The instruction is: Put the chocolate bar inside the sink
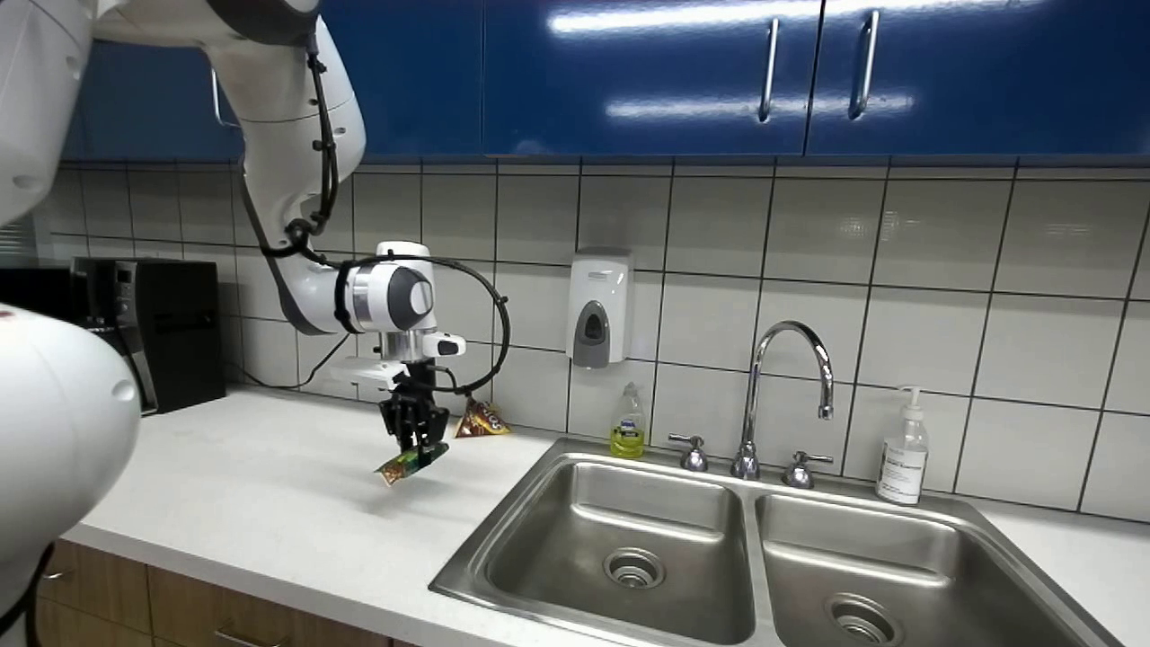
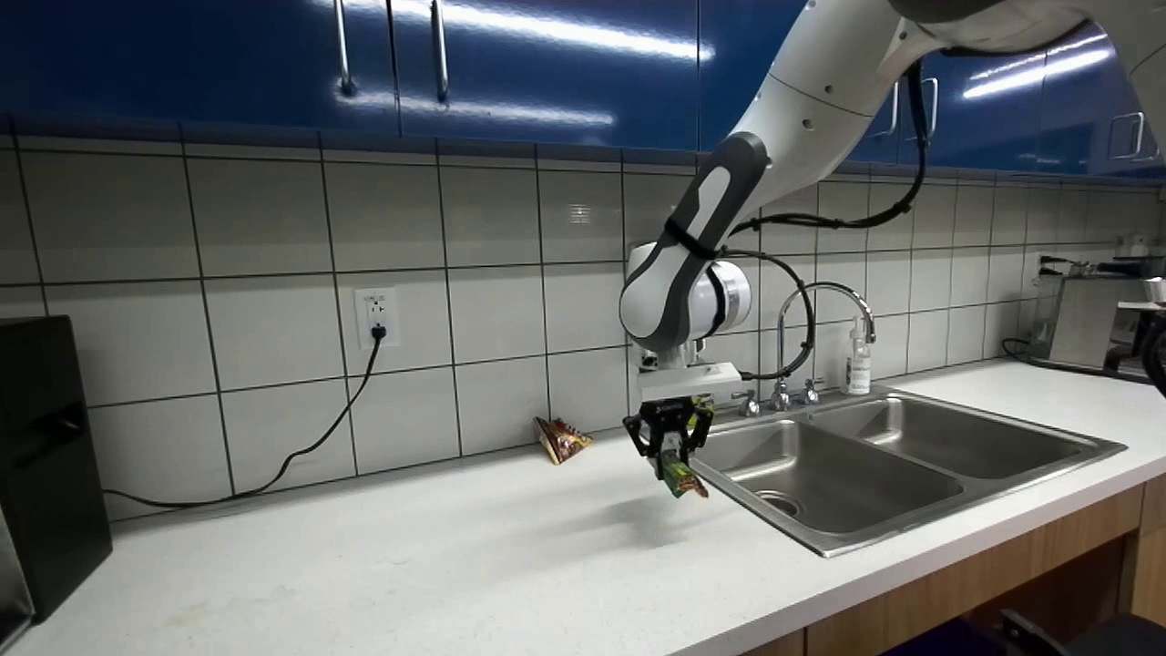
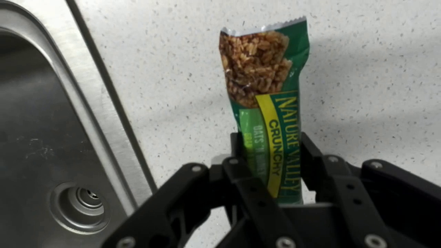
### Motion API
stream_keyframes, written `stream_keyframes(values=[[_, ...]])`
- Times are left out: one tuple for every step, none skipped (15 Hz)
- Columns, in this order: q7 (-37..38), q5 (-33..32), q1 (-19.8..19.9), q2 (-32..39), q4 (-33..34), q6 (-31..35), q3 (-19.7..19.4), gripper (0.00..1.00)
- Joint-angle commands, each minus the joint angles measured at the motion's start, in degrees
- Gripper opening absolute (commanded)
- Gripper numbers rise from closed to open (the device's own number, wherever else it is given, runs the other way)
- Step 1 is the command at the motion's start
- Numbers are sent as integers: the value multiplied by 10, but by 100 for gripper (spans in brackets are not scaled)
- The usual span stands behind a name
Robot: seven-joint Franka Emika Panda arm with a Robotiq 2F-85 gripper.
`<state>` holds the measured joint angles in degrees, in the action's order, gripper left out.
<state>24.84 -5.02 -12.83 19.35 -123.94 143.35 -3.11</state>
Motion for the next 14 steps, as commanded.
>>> stream_keyframes(values=[[17,-13,7,-45,-34,-21,-1,15],[16,-14,11,-51,-41,-21,-2,15],[14,-13,16,-58,-51,-20,-4,15],[11,-13,21,-64,-60,-19,-8,15],[11,-13,27,-71,-68,-18,-11,15],[7,-12,35,-77,-77,-16,-15,15],[5,-12,43,-84,-86,-17,-19,15],[2,-11,52,-89,-94,-16,-23,15],[-3,-11,62,-96,-103,-16,-28,15],[-7,-11,73,-102,-110,-17,-34,15],[-11,-12,83,-108,-116,-18,-39,15],[-17,-12,94,-113,-121,-18,-44,15],[-24,-14,106,-118,-126,-19,-51,15],[-33,-15,119,-120,-127,-19,-58,15]])
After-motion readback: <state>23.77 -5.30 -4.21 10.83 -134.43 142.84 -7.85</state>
